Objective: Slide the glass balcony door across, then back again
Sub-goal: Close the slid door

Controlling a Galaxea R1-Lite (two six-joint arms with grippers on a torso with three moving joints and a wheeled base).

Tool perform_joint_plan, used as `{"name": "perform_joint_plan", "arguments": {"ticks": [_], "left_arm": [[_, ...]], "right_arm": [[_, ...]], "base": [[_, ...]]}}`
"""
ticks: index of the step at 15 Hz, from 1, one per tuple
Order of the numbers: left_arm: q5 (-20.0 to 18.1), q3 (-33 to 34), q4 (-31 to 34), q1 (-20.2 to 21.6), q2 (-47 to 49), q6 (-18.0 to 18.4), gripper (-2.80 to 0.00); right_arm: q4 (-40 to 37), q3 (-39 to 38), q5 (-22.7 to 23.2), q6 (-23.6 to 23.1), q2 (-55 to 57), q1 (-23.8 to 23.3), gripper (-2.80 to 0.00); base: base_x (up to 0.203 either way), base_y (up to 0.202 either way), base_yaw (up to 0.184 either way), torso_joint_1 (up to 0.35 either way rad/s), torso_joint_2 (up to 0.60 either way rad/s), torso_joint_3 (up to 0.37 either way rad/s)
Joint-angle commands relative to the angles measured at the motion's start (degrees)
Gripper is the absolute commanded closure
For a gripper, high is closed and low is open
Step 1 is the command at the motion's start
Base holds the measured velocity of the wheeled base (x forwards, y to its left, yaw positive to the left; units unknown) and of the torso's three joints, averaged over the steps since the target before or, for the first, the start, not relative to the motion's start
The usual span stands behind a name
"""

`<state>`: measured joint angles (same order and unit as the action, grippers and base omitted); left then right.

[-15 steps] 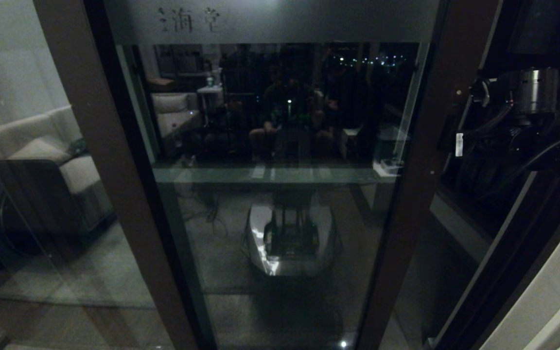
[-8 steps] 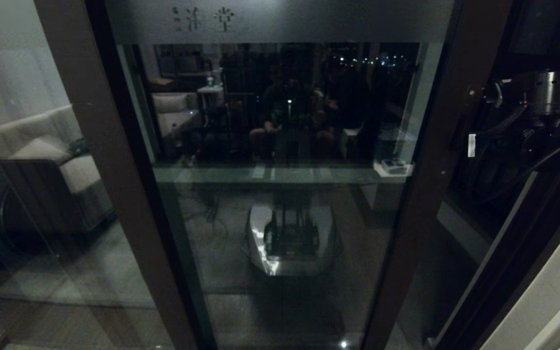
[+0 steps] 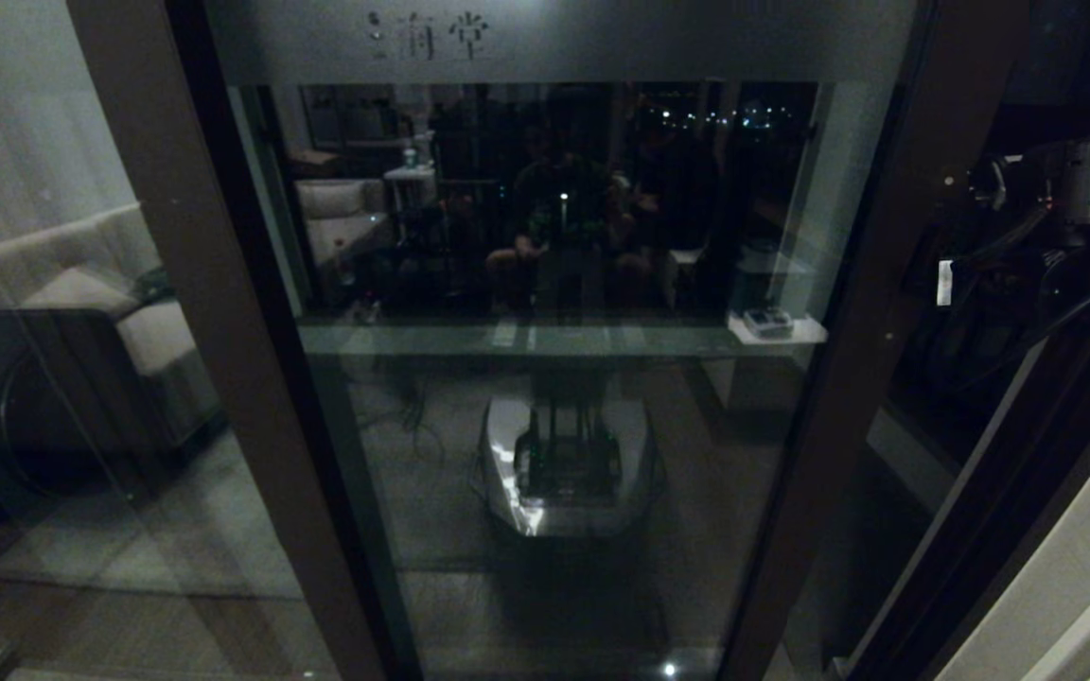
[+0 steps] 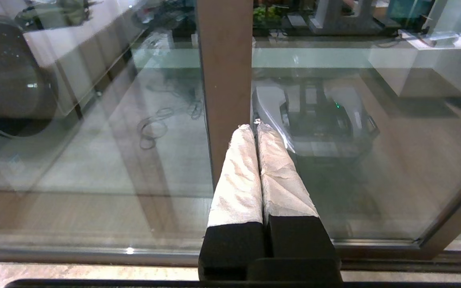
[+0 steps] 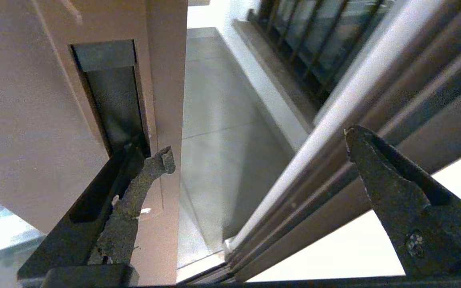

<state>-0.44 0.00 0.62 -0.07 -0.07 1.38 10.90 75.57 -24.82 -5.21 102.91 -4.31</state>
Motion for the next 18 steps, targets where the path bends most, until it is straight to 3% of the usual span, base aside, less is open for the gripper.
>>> {"name": "perform_joint_plan", "arguments": {"ticks": [1, 6, 11, 18], "left_arm": [[0.0, 0.0, 0.0, 0.0, 0.0, 0.0, 0.00], [0.0, 0.0, 0.0, 0.0, 0.0, 0.0, 0.00], [0.0, 0.0, 0.0, 0.0, 0.0, 0.0, 0.00], [0.0, 0.0, 0.0, 0.0, 0.0, 0.0, 0.00]], "right_arm": [[0.1, -0.3, -0.1, -0.1, -0.4, -0.9, -2.80], [1.1, -1.4, -0.1, -0.3, -1.8, -2.6, -2.80], [7.9, -4.1, -0.1, -4.2, -1.9, -5.1, -2.80], [8.4, -5.3, 0.0, -4.6, -2.1, -7.4, -2.80]], "base": [[0.000, 0.000, 0.000, 0.000, 0.00, 0.000], [0.000, 0.000, 0.000, 0.000, 0.00, 0.000], [0.000, 0.000, 0.000, 0.000, 0.00, 0.000], [0.000, 0.000, 0.000, 0.000, 0.00, 0.000]]}}
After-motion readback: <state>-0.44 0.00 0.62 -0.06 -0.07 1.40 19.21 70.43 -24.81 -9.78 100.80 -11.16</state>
